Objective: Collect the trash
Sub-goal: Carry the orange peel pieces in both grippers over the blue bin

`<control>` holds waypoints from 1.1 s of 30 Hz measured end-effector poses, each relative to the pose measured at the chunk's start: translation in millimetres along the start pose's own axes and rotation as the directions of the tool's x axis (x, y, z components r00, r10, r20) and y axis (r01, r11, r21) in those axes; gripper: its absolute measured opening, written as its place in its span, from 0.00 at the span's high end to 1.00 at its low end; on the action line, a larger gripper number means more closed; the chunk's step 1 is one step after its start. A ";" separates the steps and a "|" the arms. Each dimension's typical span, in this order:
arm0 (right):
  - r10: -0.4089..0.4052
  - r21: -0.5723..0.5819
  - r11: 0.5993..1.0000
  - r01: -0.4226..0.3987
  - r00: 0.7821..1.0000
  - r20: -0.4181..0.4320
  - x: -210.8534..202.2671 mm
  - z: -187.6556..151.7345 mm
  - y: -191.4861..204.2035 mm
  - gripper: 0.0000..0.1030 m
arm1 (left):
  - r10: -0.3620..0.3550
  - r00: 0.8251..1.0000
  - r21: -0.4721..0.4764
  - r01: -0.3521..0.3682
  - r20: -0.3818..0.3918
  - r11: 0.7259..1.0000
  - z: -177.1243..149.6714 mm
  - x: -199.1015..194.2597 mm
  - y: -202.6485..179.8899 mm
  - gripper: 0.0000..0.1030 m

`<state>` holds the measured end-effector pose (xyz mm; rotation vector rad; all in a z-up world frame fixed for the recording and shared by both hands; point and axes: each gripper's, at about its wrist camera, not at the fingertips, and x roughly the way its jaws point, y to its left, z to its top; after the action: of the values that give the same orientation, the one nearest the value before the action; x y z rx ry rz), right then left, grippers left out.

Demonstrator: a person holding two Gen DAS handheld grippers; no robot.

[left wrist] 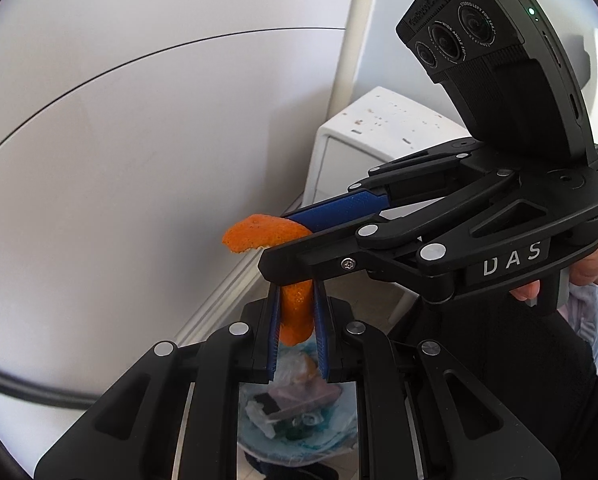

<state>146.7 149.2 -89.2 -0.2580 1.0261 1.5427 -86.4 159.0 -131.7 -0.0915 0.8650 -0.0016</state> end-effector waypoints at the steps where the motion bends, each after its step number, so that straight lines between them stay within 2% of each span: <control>1: 0.004 -0.002 1.000 -0.004 1.000 -0.006 4.5 0.0 0.9 0.72 | 0.003 1.000 -0.007 -0.003 -0.002 1.000 -3.9 -0.2 2.2 0.87; 7: 0.017 -0.007 1.000 -0.018 0.999 -0.049 35.6 -13.0 4.0 0.72 | 0.003 1.000 -0.063 -0.005 -0.022 0.998 -32.6 4.2 17.2 0.87; 17: 0.042 0.072 0.997 -0.031 0.987 -0.154 100.6 -45.0 -27.0 0.72 | -0.049 0.993 -0.159 0.032 -0.104 0.987 -87.1 47.7 32.7 0.87; 21: 0.051 0.115 0.993 -0.030 0.982 -0.183 114.4 -57.4 -36.8 0.72 | -0.069 0.989 -0.187 0.044 -0.129 0.981 -100.3 65.9 39.2 0.87; 28: 0.088 0.185 0.982 -0.042 0.966 -0.245 150.5 -85.1 -54.3 0.72 | -0.118 0.975 -0.223 0.074 -0.188 0.972 -130.6 98.9 46.0 0.87; 33: 0.096 0.210 0.977 -0.032 0.949 -0.301 183.6 -110.6 -68.6 0.72 | -0.131 0.956 -0.213 0.076 -0.261 0.974 -147.8 131.6 48.2 0.87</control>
<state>116.0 190.0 -308.4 -0.3342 1.4432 1.4698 -115.1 190.2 -331.0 -0.3328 1.1353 -0.0260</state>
